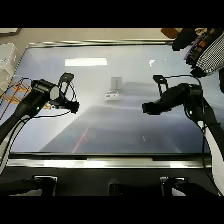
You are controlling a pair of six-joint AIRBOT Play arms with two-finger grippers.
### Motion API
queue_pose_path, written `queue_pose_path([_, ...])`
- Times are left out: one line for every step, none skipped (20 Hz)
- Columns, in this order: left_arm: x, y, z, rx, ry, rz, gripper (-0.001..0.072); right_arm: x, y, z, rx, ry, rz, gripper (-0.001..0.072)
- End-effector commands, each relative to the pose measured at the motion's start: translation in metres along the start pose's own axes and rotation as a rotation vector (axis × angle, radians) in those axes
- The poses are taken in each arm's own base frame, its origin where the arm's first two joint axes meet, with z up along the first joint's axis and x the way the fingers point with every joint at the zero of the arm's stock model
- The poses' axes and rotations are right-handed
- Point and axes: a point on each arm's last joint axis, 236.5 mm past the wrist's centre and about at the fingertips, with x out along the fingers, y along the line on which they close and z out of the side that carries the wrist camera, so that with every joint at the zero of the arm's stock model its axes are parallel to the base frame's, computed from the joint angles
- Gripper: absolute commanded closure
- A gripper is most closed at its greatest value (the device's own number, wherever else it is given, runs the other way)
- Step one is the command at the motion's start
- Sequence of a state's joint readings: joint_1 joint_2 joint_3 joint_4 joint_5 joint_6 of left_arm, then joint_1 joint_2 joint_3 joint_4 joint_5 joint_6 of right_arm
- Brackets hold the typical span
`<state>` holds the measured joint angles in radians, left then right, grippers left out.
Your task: Fold the clothes and pants, and hang the long-sleeved shirts on hangers.
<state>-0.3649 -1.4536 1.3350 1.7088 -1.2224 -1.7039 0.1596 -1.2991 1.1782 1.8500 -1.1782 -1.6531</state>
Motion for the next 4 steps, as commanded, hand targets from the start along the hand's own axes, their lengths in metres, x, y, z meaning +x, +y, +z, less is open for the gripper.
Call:
queue_pose_path([0.0007, 0.0011, -0.0006, 0.000, 0.003, 0.002, 0.0026, 0.0003, 0.0001, 0.0001, -0.001, -0.001, 0.000, 0.0678])
queue_pose_path([0.0007, 0.0011, -0.0006, 0.001, 0.003, 0.002, 0.0026, 0.0003, 0.0000, 0.0001, -0.001, -0.001, -0.001, 0.0678])
queue_pose_path([0.0007, 0.0011, -0.0006, 0.001, 0.003, 0.002, 0.0026, 0.0003, 0.0001, 0.0001, -0.001, -0.001, 0.000, 0.0678])
queue_pose_path([0.0007, 0.0011, -0.0006, 0.000, 0.003, 0.002, 0.0026, 0.0003, 0.0001, 0.0001, -0.001, -0.001, 0.000, 0.0678])
